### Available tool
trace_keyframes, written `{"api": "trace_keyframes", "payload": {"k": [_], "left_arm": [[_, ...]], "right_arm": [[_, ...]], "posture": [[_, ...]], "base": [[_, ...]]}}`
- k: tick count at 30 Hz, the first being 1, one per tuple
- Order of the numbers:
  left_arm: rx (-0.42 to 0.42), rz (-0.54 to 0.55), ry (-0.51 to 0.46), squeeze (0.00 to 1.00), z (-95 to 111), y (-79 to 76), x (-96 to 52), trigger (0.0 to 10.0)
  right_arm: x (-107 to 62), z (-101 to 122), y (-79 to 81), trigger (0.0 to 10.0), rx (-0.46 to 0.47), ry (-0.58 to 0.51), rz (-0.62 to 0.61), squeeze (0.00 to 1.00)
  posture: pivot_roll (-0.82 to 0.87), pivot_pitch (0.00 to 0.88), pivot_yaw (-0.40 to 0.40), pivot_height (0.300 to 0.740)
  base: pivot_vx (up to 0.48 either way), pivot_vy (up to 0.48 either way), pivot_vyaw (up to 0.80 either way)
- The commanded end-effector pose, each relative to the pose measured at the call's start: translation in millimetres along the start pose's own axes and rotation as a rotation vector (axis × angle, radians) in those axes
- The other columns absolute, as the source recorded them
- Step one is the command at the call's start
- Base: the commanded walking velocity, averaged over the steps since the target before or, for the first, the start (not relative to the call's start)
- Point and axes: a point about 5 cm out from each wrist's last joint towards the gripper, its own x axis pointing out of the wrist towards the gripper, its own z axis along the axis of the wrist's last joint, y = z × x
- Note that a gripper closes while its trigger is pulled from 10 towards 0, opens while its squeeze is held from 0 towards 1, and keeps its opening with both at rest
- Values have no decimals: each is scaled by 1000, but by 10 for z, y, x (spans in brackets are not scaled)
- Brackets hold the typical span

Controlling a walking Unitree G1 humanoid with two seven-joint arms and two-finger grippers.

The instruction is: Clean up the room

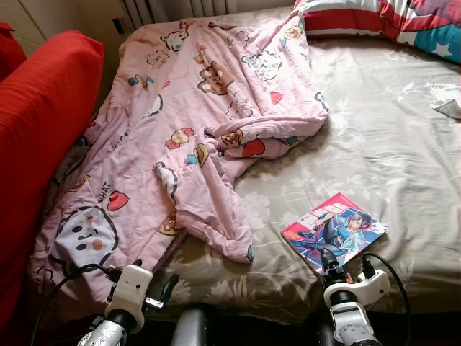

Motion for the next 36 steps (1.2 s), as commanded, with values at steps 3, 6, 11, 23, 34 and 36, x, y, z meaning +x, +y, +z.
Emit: {"api": "trace_keyframes", "payload": {"k": [3, 6, 11, 23, 34, 36], "left_arm": [[25, -5, 44, 0, -73, 16, -64, 10000], [25, -7, 43, 0, -70, 9, -45, 10000], [26, -9, 41, 0, -62, -1, -4, 10000], [23, -8, 27, 0, -36, -69, 121, 10000], [12, 25, 5, 0, -12, -57, 262, 10000], [8, 29, 2, 0, -10, -63, 286, 10000]], "right_arm": [[-91, -238, -77, 0, 34, 94, -12, 0], [-99, -232, -89, 0, 34, 89, -11, 0], [-89, -216, -77, 0, 29, 84, -3, 0], [-18, -129, 23, 0, 4, 67, 42, 0], [52, 116, 156, 0, -258, -82, 49, 0], [15, 175, 135, 0, -357, -136, 30, 0]], "posture": [[180, 318, 142, 605], [174, 310, 140, 605], [170, 300, 136, 605], [143, 267, 110, 605], [95, 218, 69, 605], [87, 211, 63, 605]], "base": [[0, 0, 0], [0, 0, 0], [0, 0, 0], [0, 0, 0], [0, 0, 0], [0, 0, 0]]}}
